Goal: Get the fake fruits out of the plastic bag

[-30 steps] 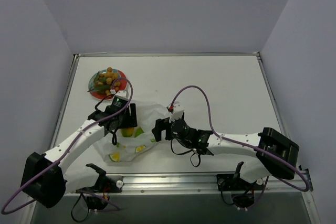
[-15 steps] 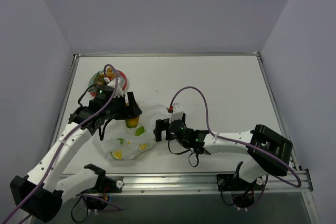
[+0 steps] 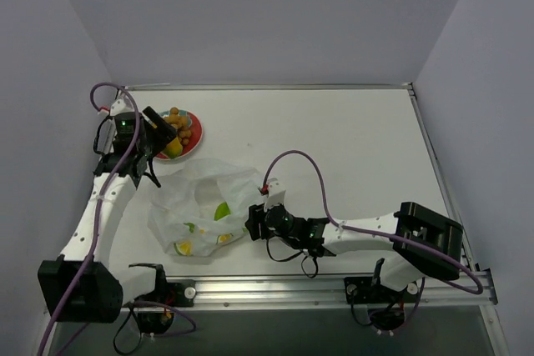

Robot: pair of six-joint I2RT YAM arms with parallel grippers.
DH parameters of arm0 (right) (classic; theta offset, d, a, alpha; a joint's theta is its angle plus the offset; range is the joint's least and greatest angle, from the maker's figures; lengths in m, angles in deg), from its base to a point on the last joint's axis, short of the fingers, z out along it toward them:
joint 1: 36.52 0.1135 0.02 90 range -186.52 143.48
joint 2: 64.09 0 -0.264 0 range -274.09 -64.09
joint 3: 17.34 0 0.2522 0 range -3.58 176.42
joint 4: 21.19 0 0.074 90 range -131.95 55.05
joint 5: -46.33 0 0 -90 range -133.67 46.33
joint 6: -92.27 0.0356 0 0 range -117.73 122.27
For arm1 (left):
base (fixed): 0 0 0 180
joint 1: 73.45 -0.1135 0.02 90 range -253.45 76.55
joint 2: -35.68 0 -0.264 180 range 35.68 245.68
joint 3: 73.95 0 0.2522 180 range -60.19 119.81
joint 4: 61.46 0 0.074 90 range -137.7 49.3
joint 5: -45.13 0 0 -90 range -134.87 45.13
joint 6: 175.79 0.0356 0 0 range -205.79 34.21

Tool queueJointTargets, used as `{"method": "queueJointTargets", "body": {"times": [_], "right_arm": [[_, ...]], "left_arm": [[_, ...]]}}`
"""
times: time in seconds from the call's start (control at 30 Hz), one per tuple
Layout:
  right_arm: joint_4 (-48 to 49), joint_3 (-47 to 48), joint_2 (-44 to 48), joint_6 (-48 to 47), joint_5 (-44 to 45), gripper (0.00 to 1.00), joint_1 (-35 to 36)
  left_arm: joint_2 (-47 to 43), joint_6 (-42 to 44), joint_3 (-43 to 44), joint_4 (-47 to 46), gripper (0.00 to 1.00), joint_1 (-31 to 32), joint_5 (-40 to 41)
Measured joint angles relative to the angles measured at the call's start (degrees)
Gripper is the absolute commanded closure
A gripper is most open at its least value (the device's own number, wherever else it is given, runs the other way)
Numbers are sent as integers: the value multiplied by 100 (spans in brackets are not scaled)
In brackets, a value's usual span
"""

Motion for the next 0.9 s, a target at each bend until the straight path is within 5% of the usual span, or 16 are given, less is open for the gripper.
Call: {"method": "queueJointTargets", "body": {"times": [0.37, 0.9], "right_arm": [[-48, -7, 63, -37, 50, 44, 20], [-363, 179, 525, -293, 262, 40, -24]], "left_arm": [[1740, -610, -326, -831, 72, -1014, 651], [3639, -713, 457, -1784, 73, -1054, 627]]}}
